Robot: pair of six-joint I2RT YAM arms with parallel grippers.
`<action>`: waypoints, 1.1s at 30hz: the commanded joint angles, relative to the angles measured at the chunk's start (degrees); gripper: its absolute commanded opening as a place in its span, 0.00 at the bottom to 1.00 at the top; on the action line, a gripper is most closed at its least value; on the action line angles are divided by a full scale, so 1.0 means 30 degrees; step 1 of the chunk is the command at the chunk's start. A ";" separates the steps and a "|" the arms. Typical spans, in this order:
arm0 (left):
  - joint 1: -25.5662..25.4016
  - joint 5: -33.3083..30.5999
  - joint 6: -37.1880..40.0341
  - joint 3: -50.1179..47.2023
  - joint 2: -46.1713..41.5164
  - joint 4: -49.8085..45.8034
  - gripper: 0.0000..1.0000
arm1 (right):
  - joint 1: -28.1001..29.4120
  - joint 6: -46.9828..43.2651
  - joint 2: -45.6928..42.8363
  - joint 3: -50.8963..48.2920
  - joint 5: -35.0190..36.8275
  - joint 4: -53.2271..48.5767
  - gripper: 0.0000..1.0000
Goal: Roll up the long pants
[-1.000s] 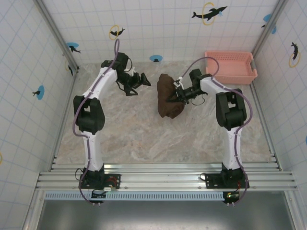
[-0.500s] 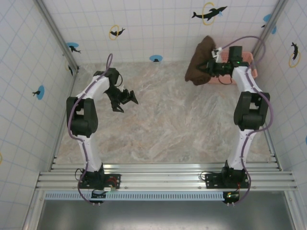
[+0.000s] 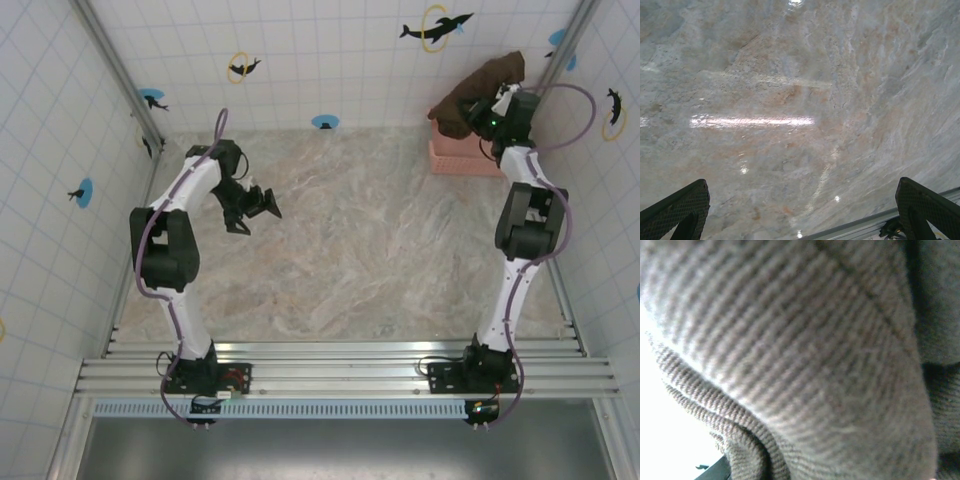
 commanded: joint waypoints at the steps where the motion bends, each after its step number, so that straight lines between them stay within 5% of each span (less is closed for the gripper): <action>1: 0.0344 -0.0813 0.0558 -0.0345 -0.1236 -0.1484 0.97 | -0.0007 0.2694 0.1262 0.0418 0.2465 0.5577 0.00; 6: 0.0474 -0.0924 0.0238 -0.1020 -0.1803 -0.1470 0.97 | 0.0152 0.5713 0.3089 0.0422 0.4680 0.8655 0.00; 9: 0.0499 -0.1011 0.0163 -0.1304 -0.1970 -0.1484 0.98 | 0.0351 0.6000 0.3183 0.0265 0.5461 0.8506 0.09; 11: 0.0506 -0.1160 0.0213 -0.1386 -0.1937 -0.1585 0.98 | 0.0519 0.5620 0.2590 -0.0380 0.6461 0.7638 0.35; 15: 0.0483 -0.1375 0.0367 -0.1475 -0.1652 -0.1868 0.97 | 0.0813 0.4159 0.0688 -0.1848 0.7473 0.5038 0.63; 16: 0.0500 -0.1454 0.0368 -0.1452 -0.1570 -0.1937 0.97 | 0.0873 0.3699 0.0178 -0.2215 0.7661 0.4563 0.99; 28: 0.0529 -0.1516 0.0992 -0.0948 -0.0829 -0.2012 0.97 | 0.0875 0.1474 -0.3168 0.1559 0.9926 -0.9988 0.97; 33: 0.0739 -0.2062 0.1654 -0.1402 -0.1516 -0.0985 0.97 | 0.1120 -0.0953 -0.6691 -0.1964 1.0919 -1.0073 0.97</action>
